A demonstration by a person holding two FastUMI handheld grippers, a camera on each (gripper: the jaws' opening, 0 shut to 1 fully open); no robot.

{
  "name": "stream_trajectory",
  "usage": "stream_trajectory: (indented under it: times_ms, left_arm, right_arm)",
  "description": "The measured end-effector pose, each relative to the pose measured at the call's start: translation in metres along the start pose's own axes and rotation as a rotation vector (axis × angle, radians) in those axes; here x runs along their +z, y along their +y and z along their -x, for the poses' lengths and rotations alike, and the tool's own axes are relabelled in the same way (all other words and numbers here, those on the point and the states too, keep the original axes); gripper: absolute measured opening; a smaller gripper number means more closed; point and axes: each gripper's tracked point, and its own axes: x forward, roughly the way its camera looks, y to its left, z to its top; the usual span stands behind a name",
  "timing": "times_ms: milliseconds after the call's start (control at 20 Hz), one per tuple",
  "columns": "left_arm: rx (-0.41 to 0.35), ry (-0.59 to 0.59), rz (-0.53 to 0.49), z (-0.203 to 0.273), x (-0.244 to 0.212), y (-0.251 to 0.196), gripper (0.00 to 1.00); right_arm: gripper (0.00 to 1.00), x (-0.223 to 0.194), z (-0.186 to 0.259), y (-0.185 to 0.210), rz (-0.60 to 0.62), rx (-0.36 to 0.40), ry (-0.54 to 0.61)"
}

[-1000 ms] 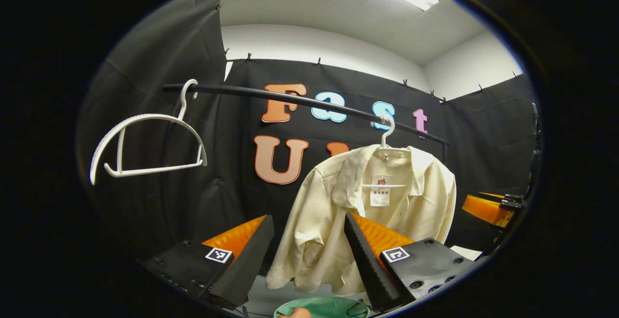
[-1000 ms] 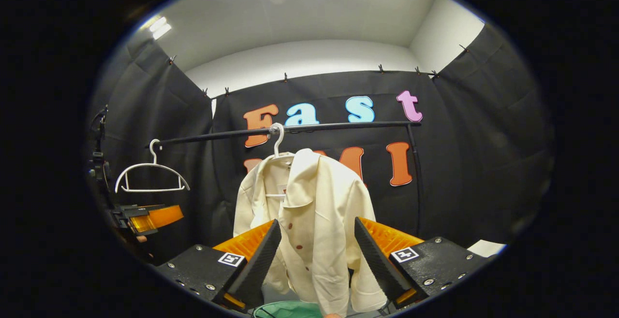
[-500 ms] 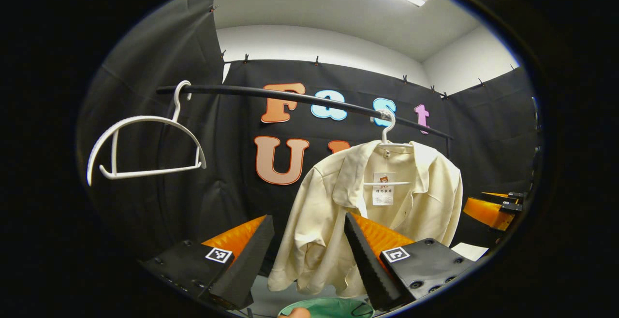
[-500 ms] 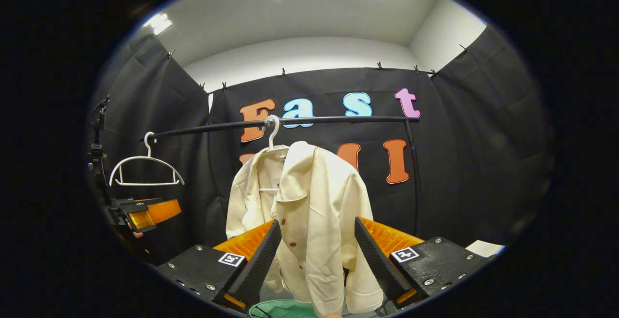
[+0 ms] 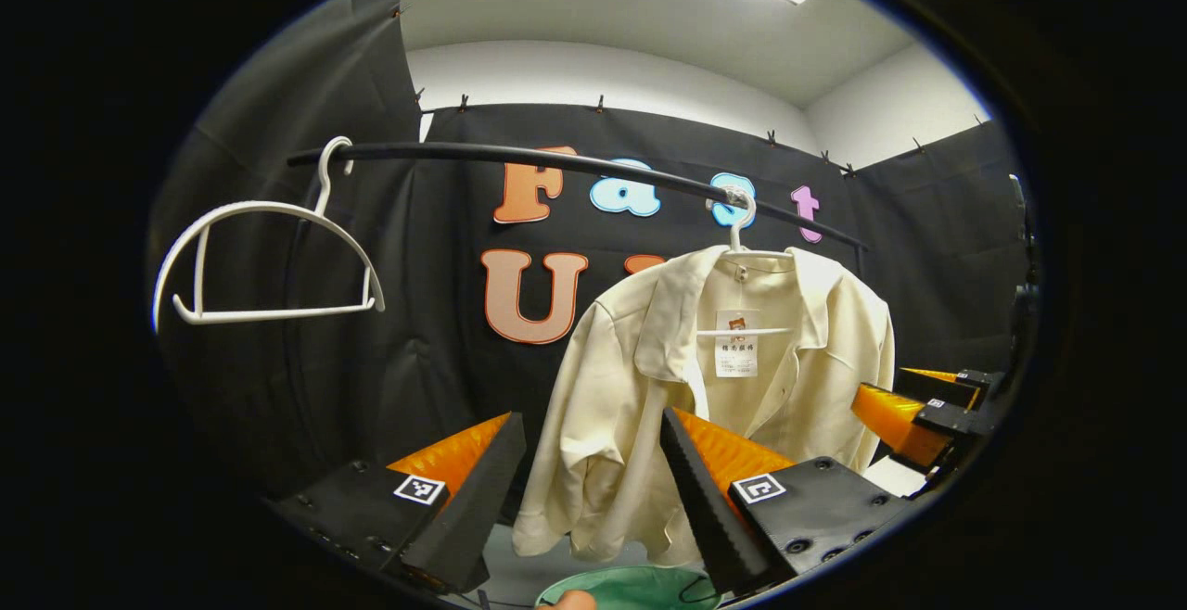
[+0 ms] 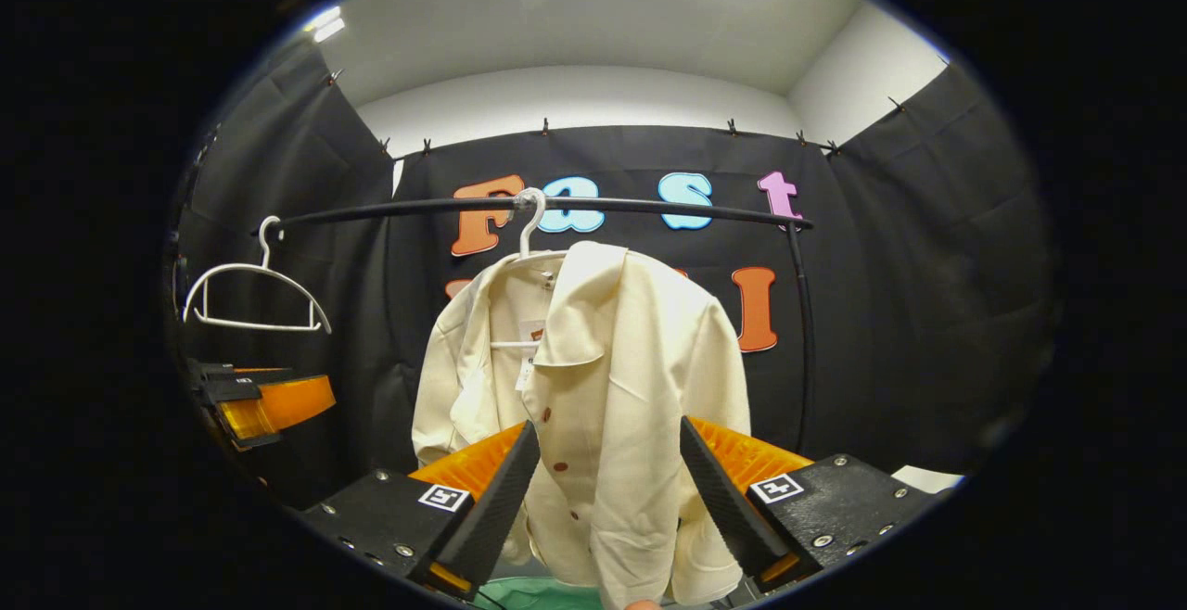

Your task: Grasp the clothes on the hanger with both hands and then place them into the laundry hamper below.

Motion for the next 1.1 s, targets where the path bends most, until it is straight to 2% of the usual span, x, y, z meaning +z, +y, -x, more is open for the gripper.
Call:
stream_trajectory:
  times_ms: [200, 350, 400, 500, 550, 600, 850, 1100]
  left_arm:
    - [0.01, 0.013, 0.008, -0.005, -0.007, 0.006, 0.97]
    - [0.021, 0.016, 0.005, -0.007, -0.01, 0.012, 0.97]
    - [0.023, 0.019, 0.005, -0.008, -0.011, 0.013, 0.93]
    - [0.024, 0.025, 0.007, -0.008, -0.015, 0.014, 0.97]
    - [0.023, 0.026, 0.007, -0.011, -0.016, 0.014, 0.93]
    - [0.022, 0.024, 0.006, -0.014, -0.015, 0.014, 0.97]
    - [-0.003, 0.021, -0.003, -0.015, -0.018, 0.0, 0.97]
    - [-0.023, 0.012, -0.004, -0.019, -0.016, -0.012, 0.97]
  right_arm:
    - [0.94, -0.018, -0.019, 0.025, -0.009, 0.023, 0.046]
    - [0.94, -0.031, -0.038, 0.033, -0.006, 0.001, 0.055]
    - [0.95, -0.033, -0.047, 0.032, 0.005, -0.014, 0.058]
    - [0.95, -0.039, -0.062, 0.029, 0.016, -0.041, 0.068]
    - [0.95, -0.043, -0.07, 0.027, 0.017, -0.054, 0.072]
    - [0.95, -0.046, -0.076, 0.024, 0.011, -0.068, 0.082]
    - [0.95, -0.05, -0.103, 0.016, -0.056, -0.085, 0.092]
    - [0.95, -0.05, -0.117, 0.008, -0.074, -0.114, 0.079]
